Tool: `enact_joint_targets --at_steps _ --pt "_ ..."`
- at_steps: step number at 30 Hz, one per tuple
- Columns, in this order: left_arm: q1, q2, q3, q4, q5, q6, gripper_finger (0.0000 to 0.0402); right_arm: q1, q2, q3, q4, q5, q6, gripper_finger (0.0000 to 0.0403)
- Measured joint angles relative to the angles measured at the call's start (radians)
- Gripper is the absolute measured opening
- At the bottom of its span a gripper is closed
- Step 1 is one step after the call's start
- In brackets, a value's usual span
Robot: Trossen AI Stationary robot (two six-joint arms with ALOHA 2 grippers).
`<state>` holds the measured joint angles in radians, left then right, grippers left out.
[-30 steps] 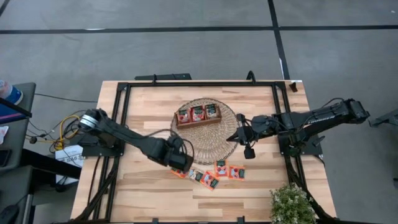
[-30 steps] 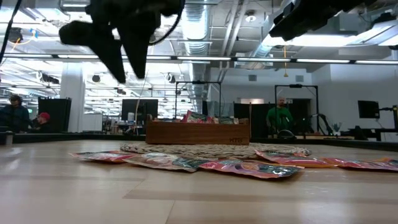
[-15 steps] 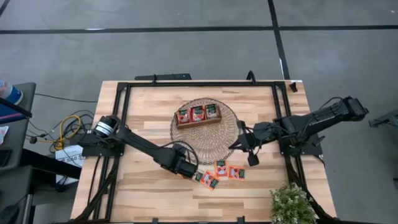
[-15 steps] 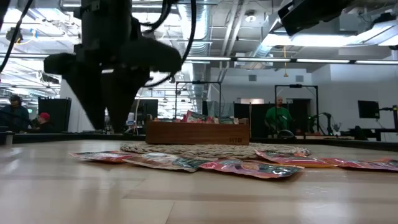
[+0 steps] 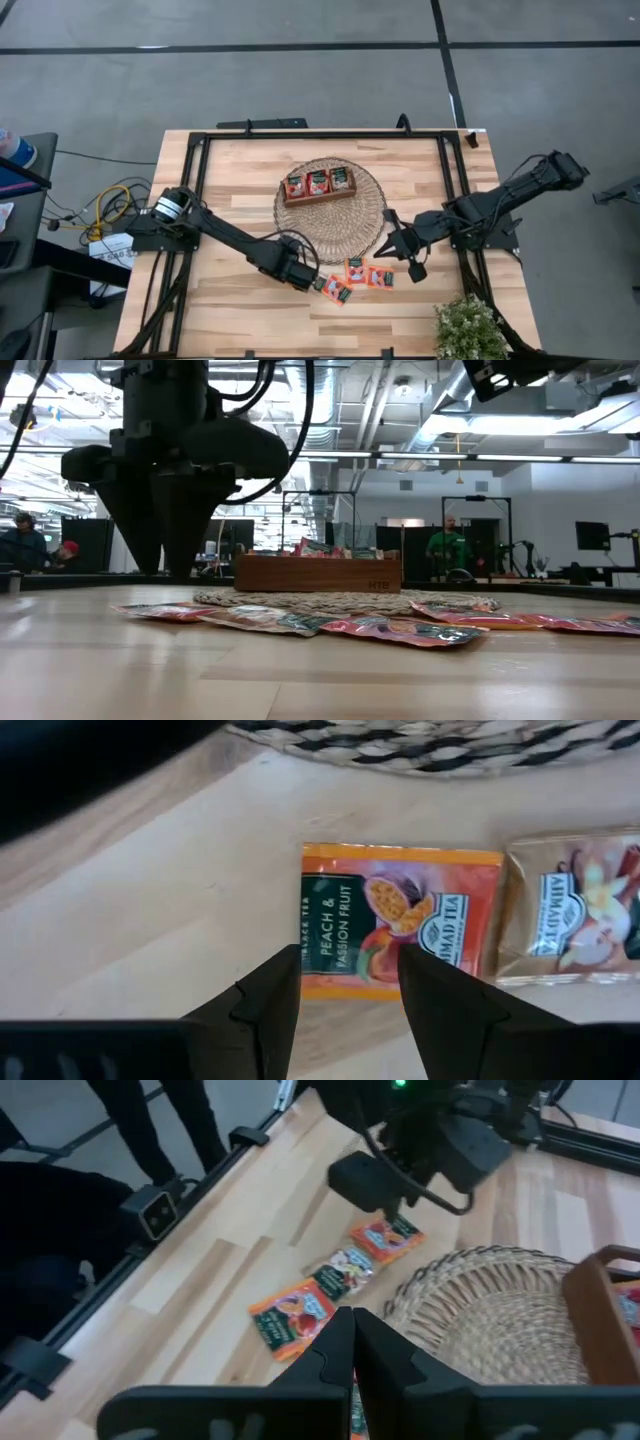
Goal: Pick & Place Tea
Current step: Put the orange tea bag into the left side of the wooden organizer
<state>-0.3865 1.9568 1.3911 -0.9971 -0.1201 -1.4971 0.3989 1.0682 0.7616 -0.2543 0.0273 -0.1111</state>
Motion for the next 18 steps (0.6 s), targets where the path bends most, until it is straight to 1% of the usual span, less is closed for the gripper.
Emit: enact_joint_targets --at_steps 8,13,18 --pt "0.007 0.008 -0.003 -0.002 -0.019 0.012 0.0162 0.054 0.000 0.000 0.000 0.000 0.007 0.0000" --pt "0.016 0.007 -0.044 -0.012 -0.007 0.007 0.0162 0.075 0.000 0.000 0.000 0.000 0.007 0.0000" --pt "0.021 0.008 -0.096 0.070 -0.006 0.001 0.0162 0.090 0.000 0.000 0.000 0.000 0.008 0.0000"
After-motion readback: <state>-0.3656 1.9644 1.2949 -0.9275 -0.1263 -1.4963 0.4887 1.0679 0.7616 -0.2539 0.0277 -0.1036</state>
